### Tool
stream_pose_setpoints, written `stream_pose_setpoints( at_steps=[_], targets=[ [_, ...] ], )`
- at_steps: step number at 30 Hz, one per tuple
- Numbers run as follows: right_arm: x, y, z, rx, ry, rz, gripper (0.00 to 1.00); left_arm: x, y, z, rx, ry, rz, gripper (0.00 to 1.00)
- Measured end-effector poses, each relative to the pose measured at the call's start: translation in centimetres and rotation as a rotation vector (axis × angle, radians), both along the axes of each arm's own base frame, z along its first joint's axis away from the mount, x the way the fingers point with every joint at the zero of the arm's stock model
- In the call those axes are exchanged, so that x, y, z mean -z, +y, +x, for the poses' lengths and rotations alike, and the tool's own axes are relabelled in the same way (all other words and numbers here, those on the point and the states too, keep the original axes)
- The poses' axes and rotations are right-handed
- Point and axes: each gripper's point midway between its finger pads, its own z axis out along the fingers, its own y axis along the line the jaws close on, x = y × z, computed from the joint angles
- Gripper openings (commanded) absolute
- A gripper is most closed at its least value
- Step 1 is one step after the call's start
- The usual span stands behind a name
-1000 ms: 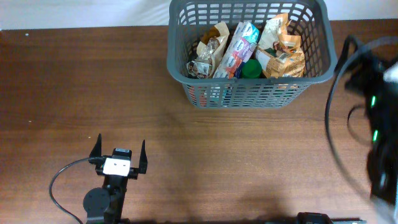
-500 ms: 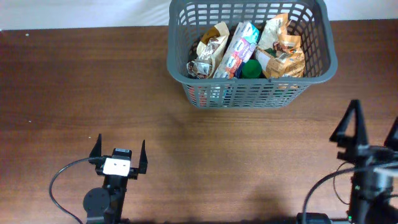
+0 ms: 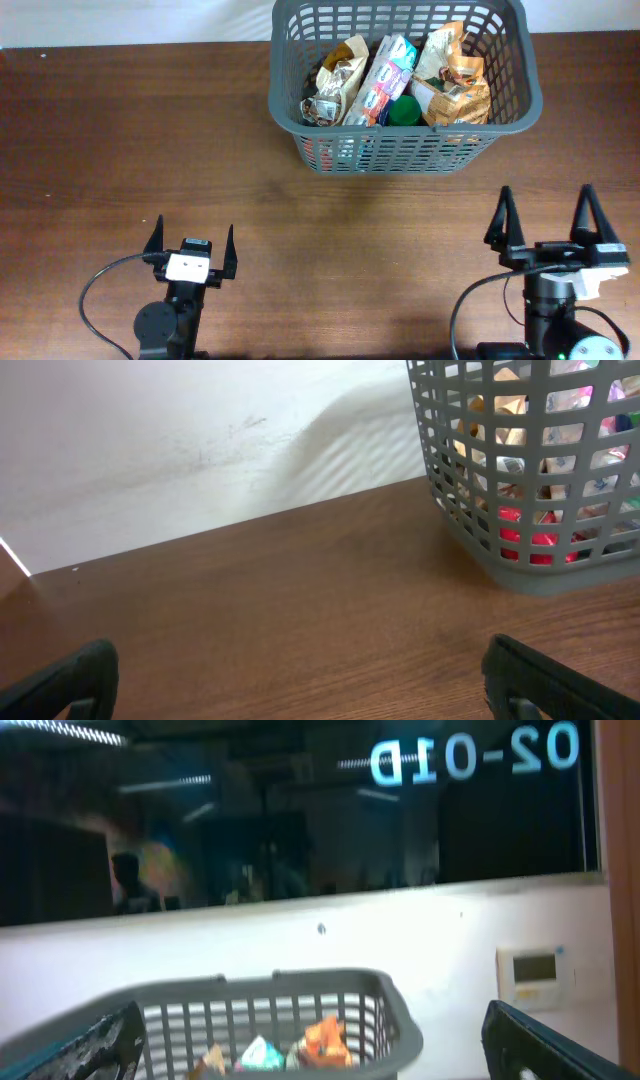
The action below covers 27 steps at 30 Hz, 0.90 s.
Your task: Pack container
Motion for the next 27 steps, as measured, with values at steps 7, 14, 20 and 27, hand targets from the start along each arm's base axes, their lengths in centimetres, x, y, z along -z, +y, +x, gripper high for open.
stream_pose_setpoints(
  at_steps=[7,14,20,27],
  targets=[
    [4.4,0.0,1.3,0.002,0.074,-0.002,0.99,0.0,0.0,0.0,0.000,0.000,0.000,0.99],
    [7.7,-0.1,2.3,0.002,0.142,0.000,0.99,0.0,0.0,0.0,0.000,0.000,0.000,0.99],
    [10.2,-0.1,2.9,0.001,0.193,0.002,0.99,0.0,0.0,0.0,0.000,0.000,0.000,0.99],
    [12.5,-0.1,3.0,0.001,0.224,0.003,0.99,0.0,0.0,0.0,0.000,0.000,0.000,0.99]
  ],
)
